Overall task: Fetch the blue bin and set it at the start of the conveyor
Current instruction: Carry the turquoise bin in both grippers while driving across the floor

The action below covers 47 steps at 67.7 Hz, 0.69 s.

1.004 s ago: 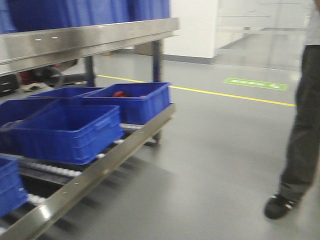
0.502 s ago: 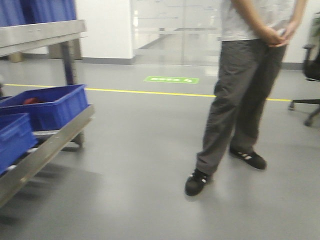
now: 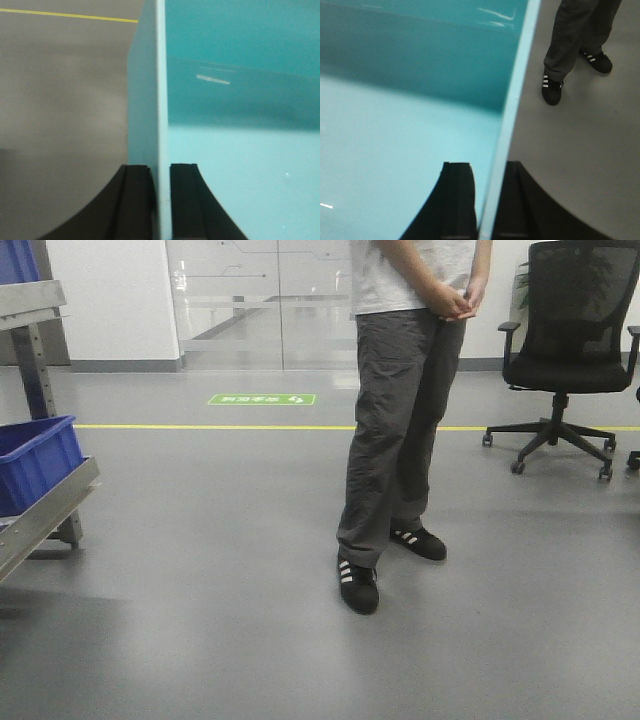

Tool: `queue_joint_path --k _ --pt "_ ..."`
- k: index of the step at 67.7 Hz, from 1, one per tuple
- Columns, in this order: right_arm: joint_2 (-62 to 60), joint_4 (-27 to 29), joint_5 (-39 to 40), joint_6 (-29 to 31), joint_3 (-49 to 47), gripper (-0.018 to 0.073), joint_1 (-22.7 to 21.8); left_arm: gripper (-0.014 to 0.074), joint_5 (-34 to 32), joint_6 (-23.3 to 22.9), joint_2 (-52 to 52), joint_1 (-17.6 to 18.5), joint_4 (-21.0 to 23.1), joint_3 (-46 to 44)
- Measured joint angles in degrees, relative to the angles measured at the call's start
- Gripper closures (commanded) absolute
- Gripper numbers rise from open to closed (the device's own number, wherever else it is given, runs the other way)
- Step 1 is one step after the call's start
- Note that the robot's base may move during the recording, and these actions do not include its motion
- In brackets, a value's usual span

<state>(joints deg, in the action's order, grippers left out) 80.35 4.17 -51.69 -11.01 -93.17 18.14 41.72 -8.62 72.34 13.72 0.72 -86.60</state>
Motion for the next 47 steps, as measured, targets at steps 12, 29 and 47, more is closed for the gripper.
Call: queue_joint_path --k 12,29,47 --pt "0.00 0.00 0.00 0.00 0.00 0.0711 0.00 0.0708 0.00 0.00 0.00 0.00 -0.12 0.00" --pt "0.00 0.00 0.00 0.00 0.00 0.0711 0.00 0.0708 0.00 0.00 0.00 0.00 -0.22 0.00" --pt "0.00 0.00 0.00 -0.11 0.00 0.0711 0.00 0.0708 0.00 0.00 0.00 0.00 -0.12 0.00"
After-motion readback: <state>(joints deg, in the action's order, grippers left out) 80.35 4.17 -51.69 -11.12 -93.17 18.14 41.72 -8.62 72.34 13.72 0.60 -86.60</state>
